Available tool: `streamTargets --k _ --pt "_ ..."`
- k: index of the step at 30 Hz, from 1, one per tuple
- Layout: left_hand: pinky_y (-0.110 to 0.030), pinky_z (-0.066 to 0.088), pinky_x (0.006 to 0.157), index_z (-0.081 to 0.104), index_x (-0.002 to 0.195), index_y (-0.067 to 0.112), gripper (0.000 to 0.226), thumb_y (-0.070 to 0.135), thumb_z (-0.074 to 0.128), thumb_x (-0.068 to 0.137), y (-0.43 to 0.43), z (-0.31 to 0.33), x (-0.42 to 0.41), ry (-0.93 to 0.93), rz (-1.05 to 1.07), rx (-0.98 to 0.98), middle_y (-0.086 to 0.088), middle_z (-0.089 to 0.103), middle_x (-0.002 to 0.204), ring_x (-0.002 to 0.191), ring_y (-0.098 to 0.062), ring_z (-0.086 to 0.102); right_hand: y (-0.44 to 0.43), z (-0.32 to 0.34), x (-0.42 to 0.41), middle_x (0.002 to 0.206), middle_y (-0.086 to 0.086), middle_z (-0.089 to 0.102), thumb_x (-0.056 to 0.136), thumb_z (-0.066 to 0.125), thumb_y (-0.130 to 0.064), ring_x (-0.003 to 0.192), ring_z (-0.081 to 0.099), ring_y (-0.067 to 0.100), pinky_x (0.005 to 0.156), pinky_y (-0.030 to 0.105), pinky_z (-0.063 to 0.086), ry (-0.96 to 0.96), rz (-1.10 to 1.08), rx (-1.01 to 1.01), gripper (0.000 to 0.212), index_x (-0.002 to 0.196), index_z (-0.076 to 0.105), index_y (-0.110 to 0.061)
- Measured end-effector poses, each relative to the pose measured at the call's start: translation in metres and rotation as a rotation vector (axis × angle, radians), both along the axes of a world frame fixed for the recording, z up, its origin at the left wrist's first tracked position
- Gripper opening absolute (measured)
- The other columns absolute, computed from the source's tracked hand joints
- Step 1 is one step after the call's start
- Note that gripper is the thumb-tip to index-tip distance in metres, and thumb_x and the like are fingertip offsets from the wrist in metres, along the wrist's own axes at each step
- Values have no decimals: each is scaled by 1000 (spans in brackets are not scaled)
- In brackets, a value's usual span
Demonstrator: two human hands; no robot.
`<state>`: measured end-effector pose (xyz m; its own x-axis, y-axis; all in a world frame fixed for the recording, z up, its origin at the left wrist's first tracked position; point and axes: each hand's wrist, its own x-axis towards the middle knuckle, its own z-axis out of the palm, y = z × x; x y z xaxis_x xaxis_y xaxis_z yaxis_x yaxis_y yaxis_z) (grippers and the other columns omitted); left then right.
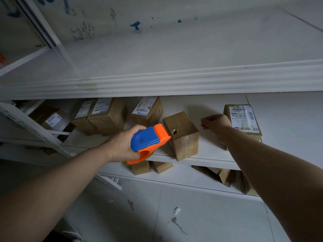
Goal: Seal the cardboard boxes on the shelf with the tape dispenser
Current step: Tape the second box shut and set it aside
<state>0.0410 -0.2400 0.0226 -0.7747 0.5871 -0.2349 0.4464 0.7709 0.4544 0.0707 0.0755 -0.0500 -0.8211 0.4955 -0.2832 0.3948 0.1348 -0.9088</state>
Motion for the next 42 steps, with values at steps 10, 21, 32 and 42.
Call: streamTargets --k 10,21,32,42 --pt "-28 53 76 33 132 41 84 23 83 67 7 -15 1 -15 20 2 16 53 110 98 -9 57 -23 -20 6 92 8 71 89 66 -16 88 68 22 71 30 56 -47 -31 -220 6 92 70 -15" --pt "-26 48 70 37 129 43 80 27 81 64 5 -26 -1 -7 28 -2 18 56 103 93 -10 59 -26 -23 6 122 6 64 92 52 -2 103 60 22 84 27 51 -82 17 -32 42 129 60 -19" --pt "-34 55 77 36 130 52 84 33 76 58 3 -22 -10 -39 30 -27 19 60 106 96 -8 60 -69 39 -18 161 -5 -13 65 82 -35 145 -23 25 118 52 -7 -114 1142 1221 132 151 -17 -25" --pt "-40 54 86 37 136 46 87 19 77 64 -19 -7 -40 -82 -41 7 13 60 113 102 -9 60 -81 40 -41 154 3 21 57 86 -39 138 27 26 105 38 36 -19 931 1123 129 154 3 -19"
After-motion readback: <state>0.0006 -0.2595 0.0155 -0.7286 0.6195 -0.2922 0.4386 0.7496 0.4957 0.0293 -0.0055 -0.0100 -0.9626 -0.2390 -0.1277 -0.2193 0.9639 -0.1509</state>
